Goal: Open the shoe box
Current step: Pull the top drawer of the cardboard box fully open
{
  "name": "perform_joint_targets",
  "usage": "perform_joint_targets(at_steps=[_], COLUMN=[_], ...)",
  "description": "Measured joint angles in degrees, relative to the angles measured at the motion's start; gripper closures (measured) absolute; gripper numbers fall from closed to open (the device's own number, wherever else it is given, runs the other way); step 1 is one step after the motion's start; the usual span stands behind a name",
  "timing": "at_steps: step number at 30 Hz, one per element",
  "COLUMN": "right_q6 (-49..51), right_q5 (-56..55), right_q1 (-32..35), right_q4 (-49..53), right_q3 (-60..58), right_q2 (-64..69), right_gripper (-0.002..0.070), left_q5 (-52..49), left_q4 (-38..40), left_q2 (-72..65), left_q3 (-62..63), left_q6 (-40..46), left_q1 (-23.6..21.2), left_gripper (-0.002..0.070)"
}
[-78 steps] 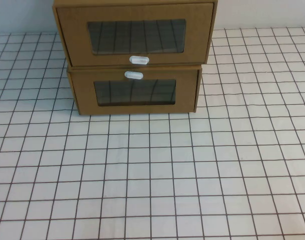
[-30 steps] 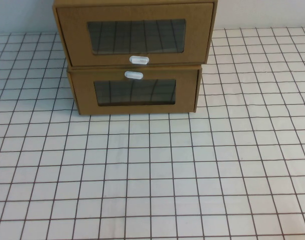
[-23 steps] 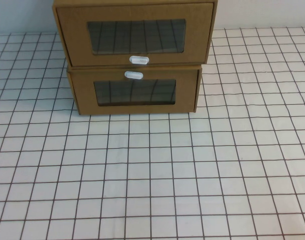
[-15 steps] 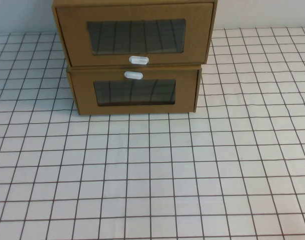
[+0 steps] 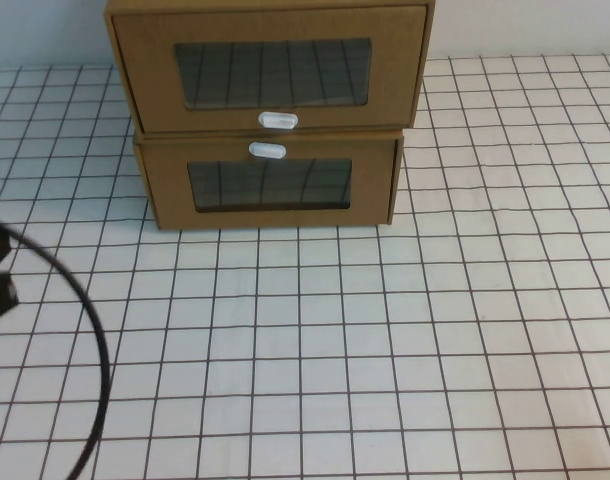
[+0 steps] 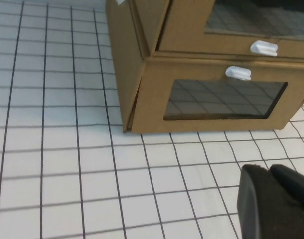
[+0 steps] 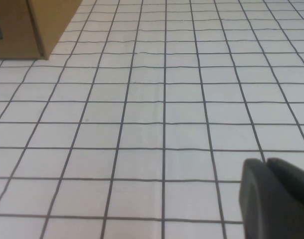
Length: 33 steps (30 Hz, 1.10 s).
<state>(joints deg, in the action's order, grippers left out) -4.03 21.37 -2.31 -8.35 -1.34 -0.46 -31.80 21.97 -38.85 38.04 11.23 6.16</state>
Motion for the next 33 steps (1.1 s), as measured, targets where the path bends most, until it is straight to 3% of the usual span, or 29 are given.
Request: perform_joint_targets(at_steps=[10, 18, 23, 33], right_q6=[0.0, 0.0, 0.0, 0.0], right_q5=[0.0, 0.0, 0.0, -0.1], right_q1=[0.0, 0.0, 0.0, -0.1], right_q4=[0.0, 0.0, 0.0, -0.1], right_q3=[0.0, 0.0, 0.0, 0.0], right_q2=[0.0, 0.0, 0.0, 0.0], right_gripper=[0.0689, 0.0689, 0.0689, 0.0689], left_q5=[-7.0, -11.0, -12.3, -19.3], left_q4=[8.5, 9.1, 8.9, 9.1], left_q2=[-26.6, -44.4, -54.4, -69.9], left_q3=[30.3, 53.8, 66.6, 83.7], left_q6=[18.4, 21.4, 21.7, 20.2], left_q1=[0.0, 0.7, 4.2, 7.1], left_gripper=[0.0677, 0.0677, 0.0677, 0.0677])
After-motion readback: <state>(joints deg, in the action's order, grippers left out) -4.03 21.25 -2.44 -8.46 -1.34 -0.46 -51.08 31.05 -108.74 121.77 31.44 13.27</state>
